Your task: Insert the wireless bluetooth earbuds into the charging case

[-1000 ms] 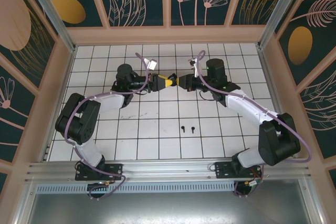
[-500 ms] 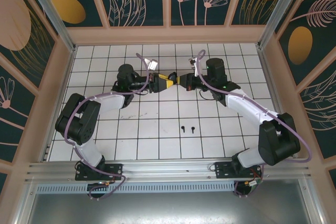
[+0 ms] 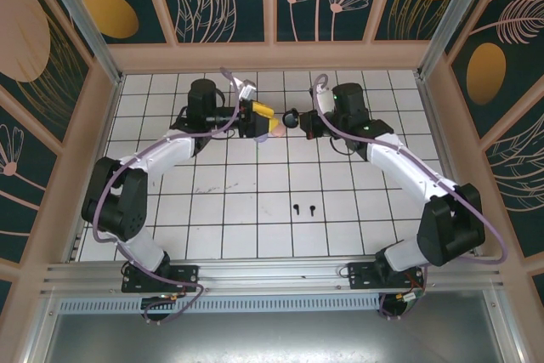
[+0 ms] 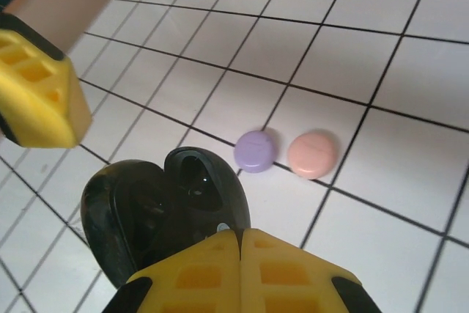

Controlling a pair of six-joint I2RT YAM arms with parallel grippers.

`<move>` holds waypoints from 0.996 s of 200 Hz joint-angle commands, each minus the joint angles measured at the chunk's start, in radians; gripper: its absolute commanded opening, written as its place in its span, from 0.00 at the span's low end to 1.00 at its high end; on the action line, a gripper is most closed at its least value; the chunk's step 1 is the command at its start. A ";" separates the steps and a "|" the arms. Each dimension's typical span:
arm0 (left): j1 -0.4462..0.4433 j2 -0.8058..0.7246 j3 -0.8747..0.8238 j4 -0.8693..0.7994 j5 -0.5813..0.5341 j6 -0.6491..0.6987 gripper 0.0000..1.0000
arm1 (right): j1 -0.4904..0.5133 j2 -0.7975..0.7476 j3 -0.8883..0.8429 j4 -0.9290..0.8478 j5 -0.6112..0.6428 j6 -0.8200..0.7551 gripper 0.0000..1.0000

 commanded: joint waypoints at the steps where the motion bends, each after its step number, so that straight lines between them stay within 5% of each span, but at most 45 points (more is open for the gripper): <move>1: 0.002 0.038 0.097 -0.303 0.076 0.224 0.68 | 0.000 0.028 0.057 -0.104 0.084 -0.148 0.00; 66: 0.001 0.166 0.263 -0.625 0.188 0.436 0.58 | 0.015 0.062 0.128 -0.217 0.014 -0.268 0.00; 199: -0.009 0.216 0.327 -0.668 0.230 0.447 0.57 | 0.087 0.096 0.208 -0.265 -0.023 -0.286 0.00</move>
